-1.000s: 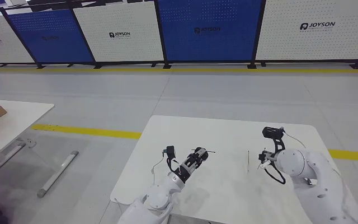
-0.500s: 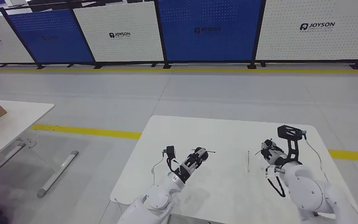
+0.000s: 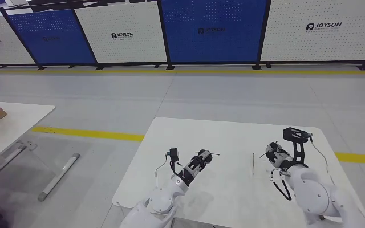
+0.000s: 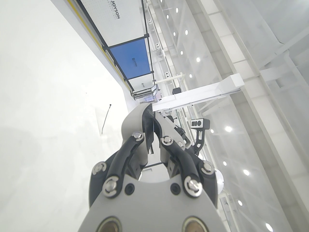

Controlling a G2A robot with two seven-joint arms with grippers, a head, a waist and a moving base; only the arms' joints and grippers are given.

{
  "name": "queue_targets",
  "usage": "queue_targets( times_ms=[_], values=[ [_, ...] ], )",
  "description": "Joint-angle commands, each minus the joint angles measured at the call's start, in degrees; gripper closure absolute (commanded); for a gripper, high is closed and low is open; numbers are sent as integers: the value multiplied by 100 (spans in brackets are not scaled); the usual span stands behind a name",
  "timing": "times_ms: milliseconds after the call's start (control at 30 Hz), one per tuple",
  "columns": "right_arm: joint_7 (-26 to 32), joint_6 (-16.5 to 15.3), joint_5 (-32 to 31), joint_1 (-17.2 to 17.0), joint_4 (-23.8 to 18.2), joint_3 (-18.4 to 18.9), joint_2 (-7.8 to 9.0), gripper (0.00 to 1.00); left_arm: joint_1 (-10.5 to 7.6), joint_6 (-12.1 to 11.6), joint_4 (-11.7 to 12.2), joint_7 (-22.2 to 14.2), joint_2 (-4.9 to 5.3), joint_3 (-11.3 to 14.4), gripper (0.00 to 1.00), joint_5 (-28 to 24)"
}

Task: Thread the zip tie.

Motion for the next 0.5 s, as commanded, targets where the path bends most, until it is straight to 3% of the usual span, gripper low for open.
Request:
queue_targets(
  times_ms=[0,167,267,467],
  values=[
    [0,0,0,0,0,0,0,100,44,-92,-76,-58,7,-17,100,-12],
    [0,0,0,0,0,0,0,100,246,-230,-311,-433,74,-26,100,525],
    [0,0,0,0,0,0,0,100,323,-155,-385,-368,93,9,100,945],
    [0,0,0,0,0,0,0,100,337,-140,-397,-325,90,23,100,957]
  ],
)
